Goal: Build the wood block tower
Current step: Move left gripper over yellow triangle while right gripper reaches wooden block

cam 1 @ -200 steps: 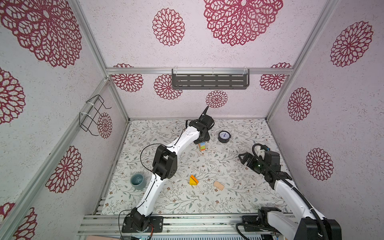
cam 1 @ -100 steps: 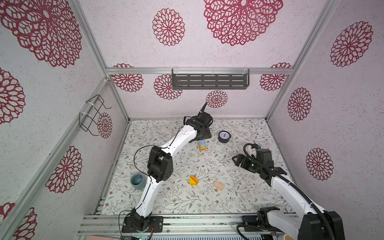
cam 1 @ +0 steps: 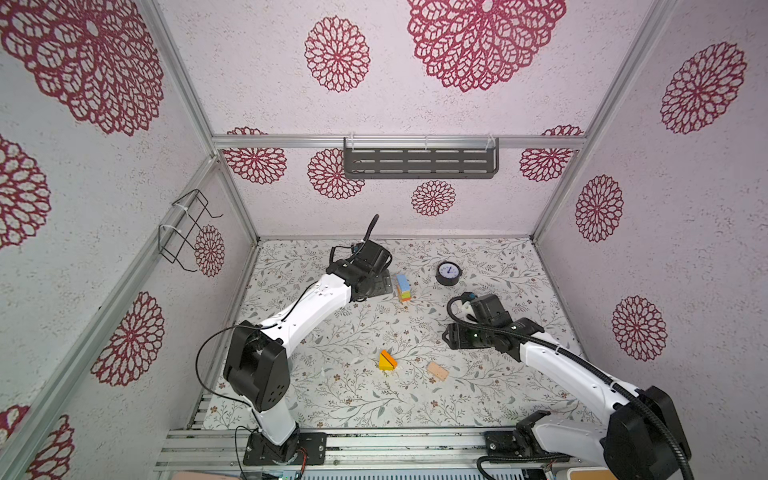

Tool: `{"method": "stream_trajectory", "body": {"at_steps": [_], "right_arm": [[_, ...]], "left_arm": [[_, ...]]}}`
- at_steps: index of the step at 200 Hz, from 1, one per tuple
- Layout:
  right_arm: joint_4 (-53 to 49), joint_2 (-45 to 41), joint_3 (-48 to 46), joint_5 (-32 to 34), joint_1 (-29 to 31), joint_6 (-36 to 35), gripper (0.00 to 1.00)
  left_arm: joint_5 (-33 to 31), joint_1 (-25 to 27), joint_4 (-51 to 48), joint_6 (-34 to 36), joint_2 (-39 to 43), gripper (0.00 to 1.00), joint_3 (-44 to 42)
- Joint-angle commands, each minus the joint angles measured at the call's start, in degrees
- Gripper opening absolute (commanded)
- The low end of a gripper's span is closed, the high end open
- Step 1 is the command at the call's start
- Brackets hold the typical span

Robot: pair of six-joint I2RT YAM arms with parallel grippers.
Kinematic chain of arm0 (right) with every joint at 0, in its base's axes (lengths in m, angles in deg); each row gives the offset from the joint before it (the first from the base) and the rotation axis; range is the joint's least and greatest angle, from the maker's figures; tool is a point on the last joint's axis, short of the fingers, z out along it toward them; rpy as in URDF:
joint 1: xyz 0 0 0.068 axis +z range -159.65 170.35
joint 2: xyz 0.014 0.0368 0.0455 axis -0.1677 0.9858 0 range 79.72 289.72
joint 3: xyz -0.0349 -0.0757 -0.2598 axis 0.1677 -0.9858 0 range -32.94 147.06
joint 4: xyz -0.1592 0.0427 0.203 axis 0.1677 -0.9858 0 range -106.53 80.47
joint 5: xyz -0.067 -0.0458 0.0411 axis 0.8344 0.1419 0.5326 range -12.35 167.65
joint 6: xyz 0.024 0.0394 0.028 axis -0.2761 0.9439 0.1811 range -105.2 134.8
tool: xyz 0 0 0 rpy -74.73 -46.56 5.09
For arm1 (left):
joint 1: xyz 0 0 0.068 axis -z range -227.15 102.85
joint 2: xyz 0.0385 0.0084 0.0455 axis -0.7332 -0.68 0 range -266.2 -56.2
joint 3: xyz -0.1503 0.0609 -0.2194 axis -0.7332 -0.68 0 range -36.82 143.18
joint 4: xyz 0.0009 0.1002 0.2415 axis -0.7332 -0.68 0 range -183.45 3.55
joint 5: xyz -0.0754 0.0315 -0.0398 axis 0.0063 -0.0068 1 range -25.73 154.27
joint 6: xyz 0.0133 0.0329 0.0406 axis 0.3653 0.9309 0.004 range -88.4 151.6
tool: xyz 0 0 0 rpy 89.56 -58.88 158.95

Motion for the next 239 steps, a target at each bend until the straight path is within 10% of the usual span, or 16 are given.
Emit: {"method": "stream_trajectory", "body": {"at_steps": [1, 103, 239], "right_arm": [[-7.5, 3.8, 3.2, 5.6, 4.1, -2.9, 0.70], [-13.2, 17.8, 8.5, 8.9, 17.8, -3.8, 0.67], [-13.3, 25.0, 11.1, 9.4, 18.2, -6.4, 0.65]], "left_arm": [[0.2, -0.3, 3.8, 1.6, 5.5, 0.97, -5.9], [4.9, -1.0, 11.3, 1.4, 25.7, 0.97, -29.8], [6.4, -2.0, 13.4, 0.9, 28.3, 0.97, -35.3]]}}
